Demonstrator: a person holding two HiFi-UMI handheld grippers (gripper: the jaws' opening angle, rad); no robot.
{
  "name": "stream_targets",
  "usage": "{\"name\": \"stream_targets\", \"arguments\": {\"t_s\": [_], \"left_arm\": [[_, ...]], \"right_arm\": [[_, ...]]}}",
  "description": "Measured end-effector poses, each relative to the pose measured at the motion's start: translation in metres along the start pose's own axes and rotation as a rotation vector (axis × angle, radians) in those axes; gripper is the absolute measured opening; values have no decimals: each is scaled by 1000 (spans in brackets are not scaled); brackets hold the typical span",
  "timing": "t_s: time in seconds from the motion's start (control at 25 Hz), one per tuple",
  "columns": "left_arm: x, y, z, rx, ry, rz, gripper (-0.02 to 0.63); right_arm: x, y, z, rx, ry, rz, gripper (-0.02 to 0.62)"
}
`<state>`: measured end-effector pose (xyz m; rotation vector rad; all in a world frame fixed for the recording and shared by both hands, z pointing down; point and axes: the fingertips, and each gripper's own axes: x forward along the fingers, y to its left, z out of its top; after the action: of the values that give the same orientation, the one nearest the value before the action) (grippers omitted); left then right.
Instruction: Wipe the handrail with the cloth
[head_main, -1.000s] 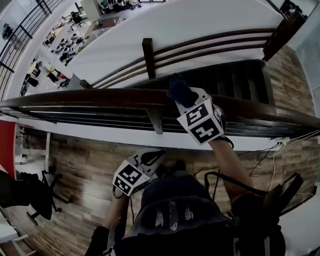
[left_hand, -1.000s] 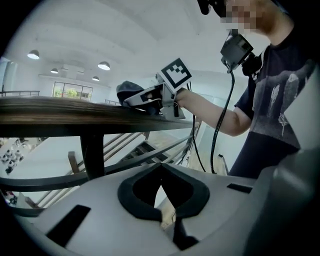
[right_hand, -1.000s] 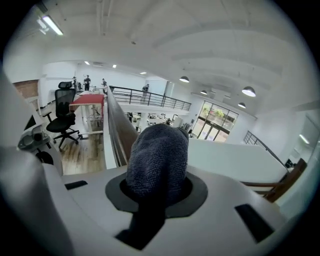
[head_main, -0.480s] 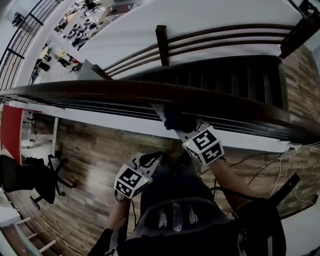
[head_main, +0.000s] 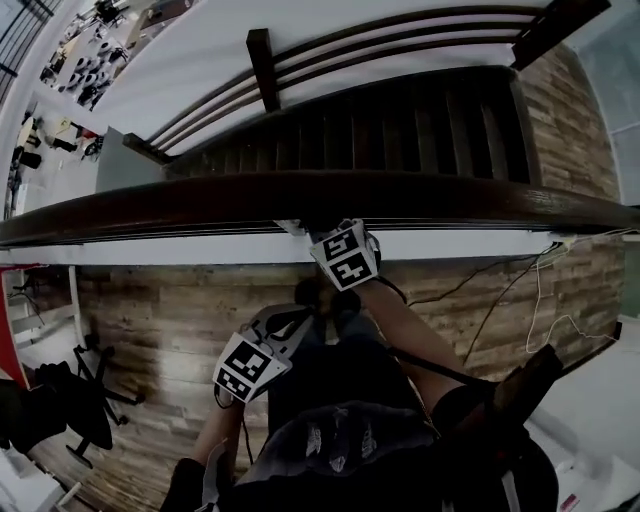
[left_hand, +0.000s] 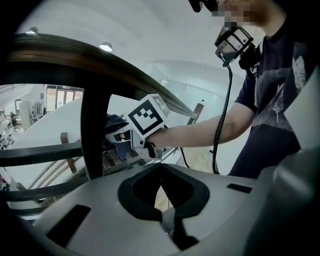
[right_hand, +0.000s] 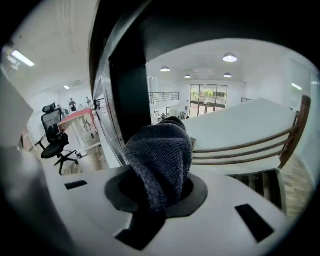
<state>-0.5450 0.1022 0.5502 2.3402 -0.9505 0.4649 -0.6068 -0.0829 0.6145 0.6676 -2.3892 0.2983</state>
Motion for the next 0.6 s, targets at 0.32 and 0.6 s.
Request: {"name": "stream_targets", "arguments": {"t_s": [0.32, 0.6], "left_arm": [[34, -13, 43, 84, 3, -158, 6], [111, -74, 83, 204, 57, -235, 6]], "right_arm": [[-53, -69, -34, -154, 160, -155, 67], [-120, -164, -79, -75, 166, -227, 67]]}}
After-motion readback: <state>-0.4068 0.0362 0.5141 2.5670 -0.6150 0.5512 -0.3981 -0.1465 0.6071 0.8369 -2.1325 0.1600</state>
